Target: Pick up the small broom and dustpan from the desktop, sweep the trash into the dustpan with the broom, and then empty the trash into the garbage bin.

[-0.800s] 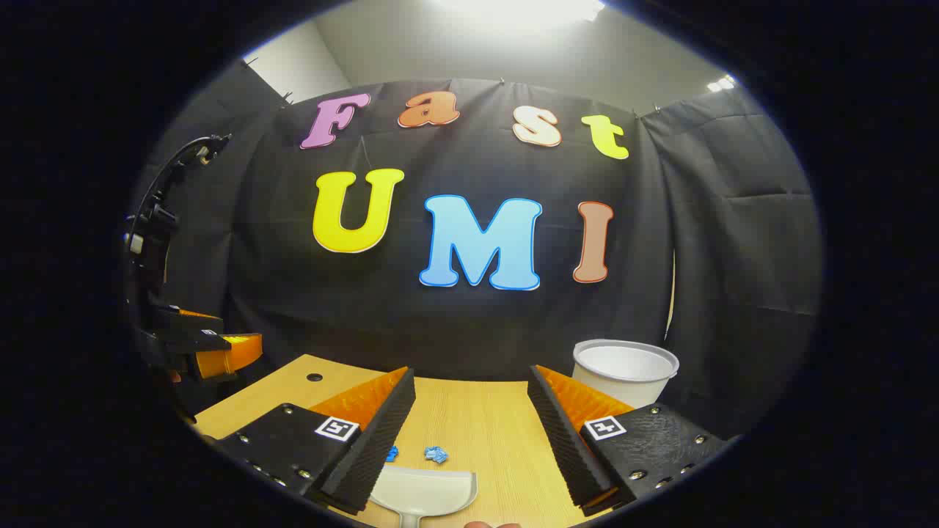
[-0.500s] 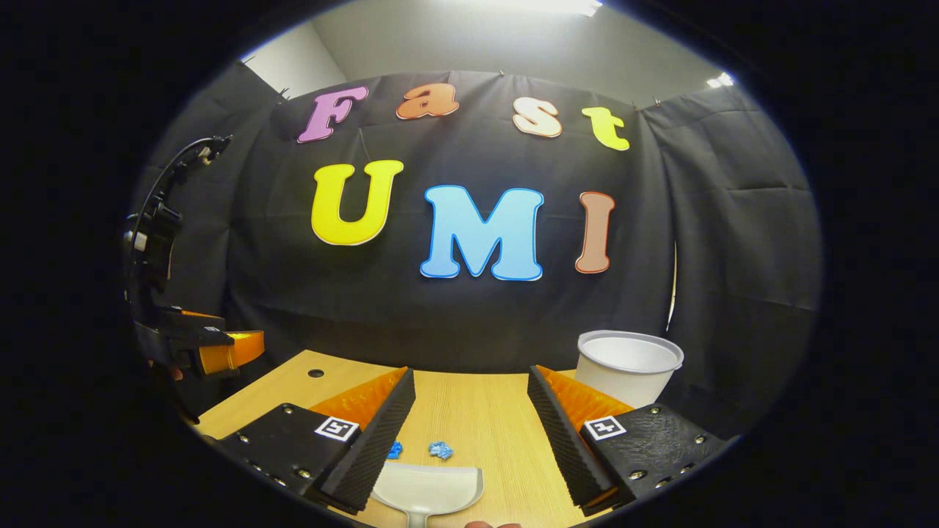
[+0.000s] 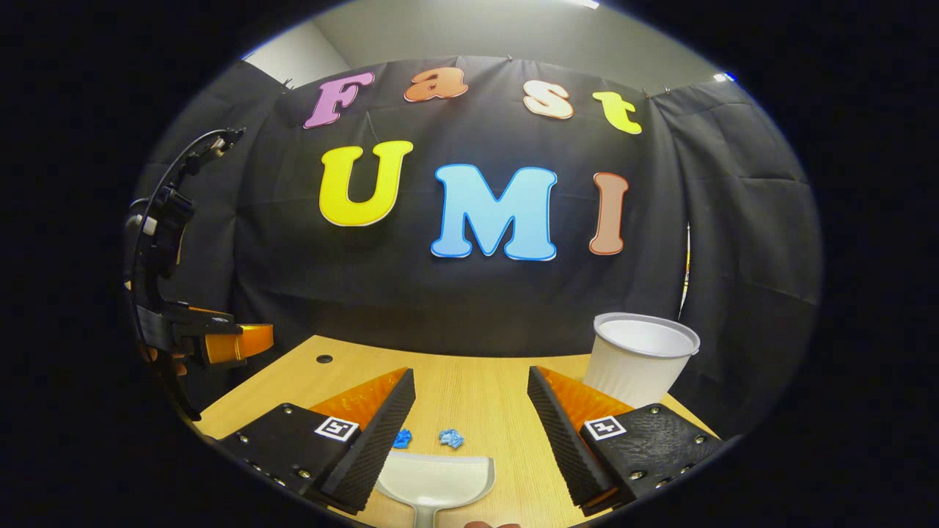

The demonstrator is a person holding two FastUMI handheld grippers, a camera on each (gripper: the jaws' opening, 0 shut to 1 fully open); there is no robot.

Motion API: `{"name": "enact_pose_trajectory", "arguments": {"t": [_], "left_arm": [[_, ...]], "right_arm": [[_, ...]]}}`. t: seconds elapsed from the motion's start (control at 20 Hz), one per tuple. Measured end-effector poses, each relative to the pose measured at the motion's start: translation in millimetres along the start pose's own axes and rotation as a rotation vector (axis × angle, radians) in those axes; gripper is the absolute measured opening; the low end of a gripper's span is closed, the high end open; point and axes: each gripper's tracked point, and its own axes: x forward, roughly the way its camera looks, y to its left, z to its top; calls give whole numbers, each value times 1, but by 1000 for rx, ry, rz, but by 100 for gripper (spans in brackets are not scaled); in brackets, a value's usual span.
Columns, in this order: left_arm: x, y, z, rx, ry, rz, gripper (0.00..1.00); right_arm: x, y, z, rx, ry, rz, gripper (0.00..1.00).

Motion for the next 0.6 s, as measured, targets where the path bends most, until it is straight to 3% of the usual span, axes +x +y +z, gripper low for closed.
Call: {"name": "enact_pose_trajectory", "arguments": {"t": [0.1, 0.25, 0.3, 0.6], "left_arm": [[11, 2, -16, 4, 51, -4, 96], [31, 3, -48, 22, 143, -12, 100], [35, 3, -61, 30, 178, -16, 96], [59, 5, -150, 3, 416, -19, 97]], "right_arm": [[2, 3, -11, -2, 35, 7, 96], [4, 7, -35, -1, 109, 18, 96], [4, 7, -42, -1, 133, 20, 96], [5, 7, -82, 12, 265, 23, 96]]}}
